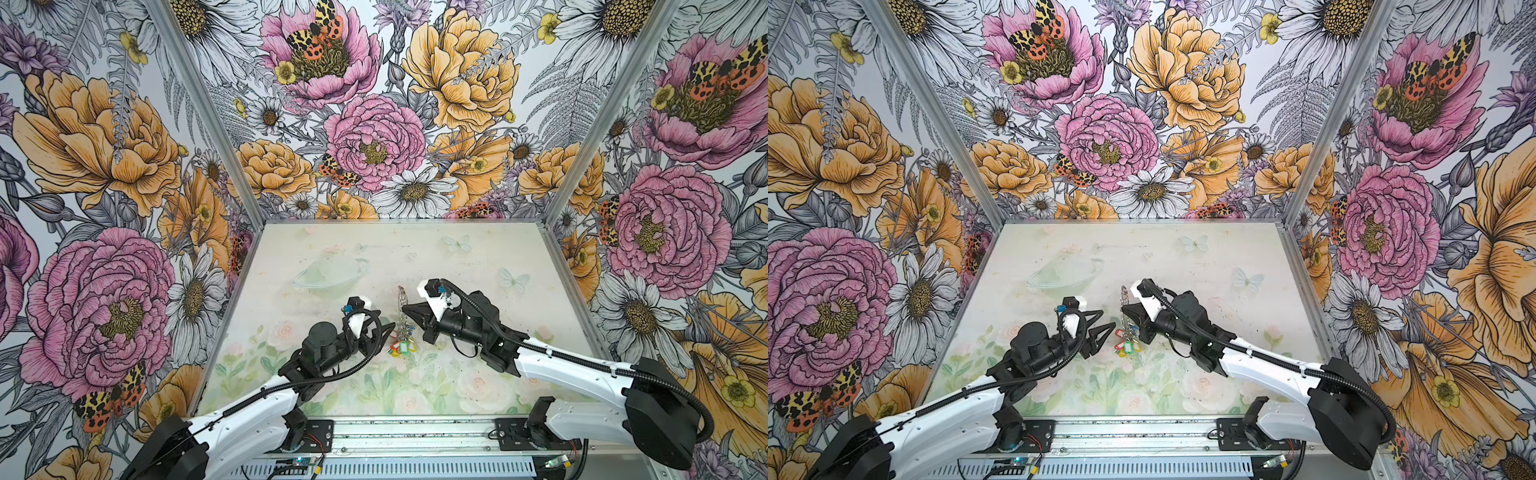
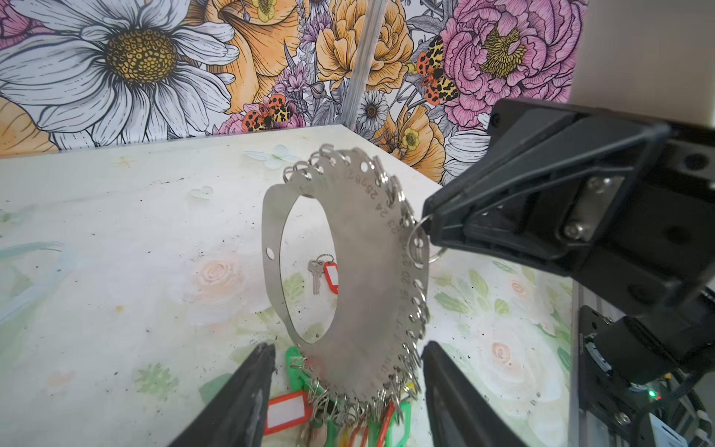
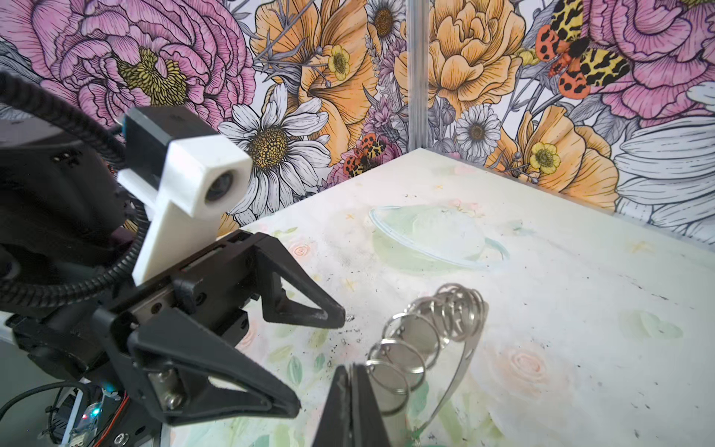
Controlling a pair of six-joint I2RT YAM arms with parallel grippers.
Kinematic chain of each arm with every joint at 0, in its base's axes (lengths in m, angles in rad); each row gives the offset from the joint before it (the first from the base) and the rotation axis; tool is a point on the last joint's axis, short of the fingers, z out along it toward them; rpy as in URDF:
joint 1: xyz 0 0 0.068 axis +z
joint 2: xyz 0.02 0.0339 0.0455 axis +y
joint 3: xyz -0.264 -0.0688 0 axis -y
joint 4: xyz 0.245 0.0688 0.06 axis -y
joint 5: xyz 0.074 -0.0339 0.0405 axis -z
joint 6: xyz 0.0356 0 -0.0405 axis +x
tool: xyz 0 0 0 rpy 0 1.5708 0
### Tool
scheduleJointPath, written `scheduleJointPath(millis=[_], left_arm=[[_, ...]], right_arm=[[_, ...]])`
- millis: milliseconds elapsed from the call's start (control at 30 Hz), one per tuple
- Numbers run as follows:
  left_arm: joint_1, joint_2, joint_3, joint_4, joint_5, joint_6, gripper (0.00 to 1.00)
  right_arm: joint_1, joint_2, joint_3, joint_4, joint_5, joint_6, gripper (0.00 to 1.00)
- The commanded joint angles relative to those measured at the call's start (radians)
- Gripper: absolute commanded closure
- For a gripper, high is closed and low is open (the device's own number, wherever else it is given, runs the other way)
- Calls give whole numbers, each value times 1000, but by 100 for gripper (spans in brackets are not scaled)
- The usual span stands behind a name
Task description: Put the keys on the keyring
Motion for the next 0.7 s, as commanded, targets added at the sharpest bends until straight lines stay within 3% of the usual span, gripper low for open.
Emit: scheduleJointPath(millis=[0, 67, 267, 667], left_arm=[[-3, 6, -6, 68, 51, 57, 38], [-3, 9, -6, 74, 77, 65, 39], [-3, 9, -4, 89, 160, 91, 58], [-14, 29, -35, 176, 267, 81, 71]], right_arm=[[-11, -54, -11, 140, -55, 16, 100], [-15, -62, -25, 153, -73, 16, 100], [-18, -67, -50, 184, -155, 11, 100], [-18, -8, -104, 322, -217, 50, 100]])
